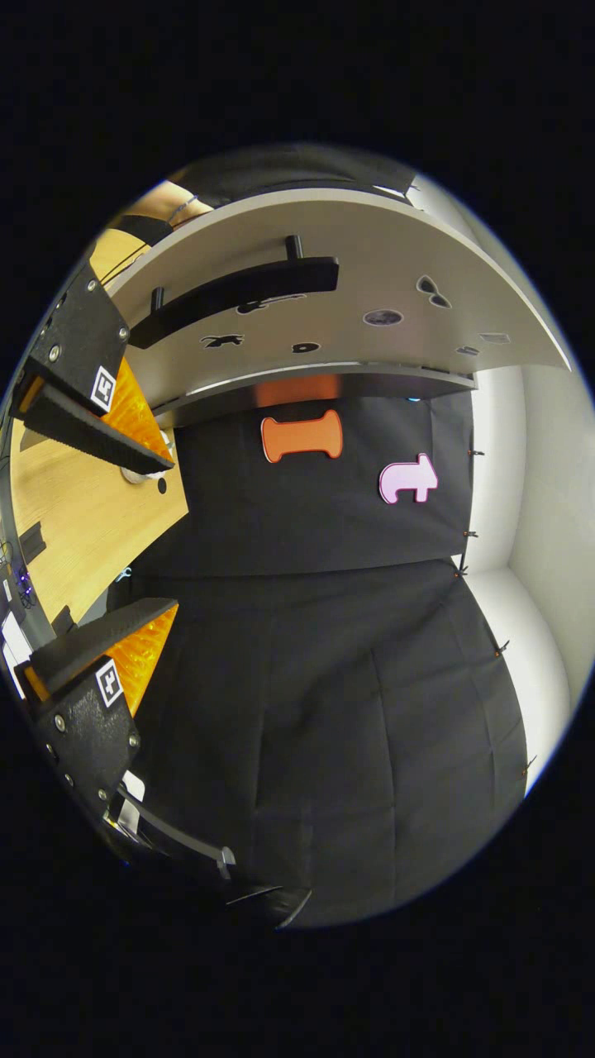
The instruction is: Open the cabinet door with the right hand, grasp the bottle in the cabinet with the left hand and place it on the coaster, then close the cabinet door with the right hand.
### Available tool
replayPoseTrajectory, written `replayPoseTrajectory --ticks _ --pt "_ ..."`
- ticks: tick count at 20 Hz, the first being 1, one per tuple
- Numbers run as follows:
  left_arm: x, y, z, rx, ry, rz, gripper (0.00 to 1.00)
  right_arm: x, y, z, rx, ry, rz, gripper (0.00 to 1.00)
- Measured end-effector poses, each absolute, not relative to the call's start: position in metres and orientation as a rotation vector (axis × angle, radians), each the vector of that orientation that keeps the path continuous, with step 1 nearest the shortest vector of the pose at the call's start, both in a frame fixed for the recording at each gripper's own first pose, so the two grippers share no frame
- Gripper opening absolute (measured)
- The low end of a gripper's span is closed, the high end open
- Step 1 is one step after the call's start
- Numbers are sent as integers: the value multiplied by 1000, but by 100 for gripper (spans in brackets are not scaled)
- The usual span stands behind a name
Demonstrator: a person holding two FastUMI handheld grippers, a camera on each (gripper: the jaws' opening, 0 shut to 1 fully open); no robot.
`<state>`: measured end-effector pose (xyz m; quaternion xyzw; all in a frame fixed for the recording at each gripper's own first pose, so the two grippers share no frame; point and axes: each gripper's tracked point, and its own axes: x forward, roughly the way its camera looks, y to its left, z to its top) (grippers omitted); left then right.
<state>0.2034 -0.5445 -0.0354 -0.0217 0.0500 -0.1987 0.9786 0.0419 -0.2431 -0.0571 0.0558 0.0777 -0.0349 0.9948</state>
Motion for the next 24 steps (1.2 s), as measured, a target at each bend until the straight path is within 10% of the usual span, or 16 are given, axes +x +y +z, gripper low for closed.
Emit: replayPoseTrajectory --ticks 24 --pt "37 -287 -178 2 188 -212 80 33 -202 -52 86 146 4 93"
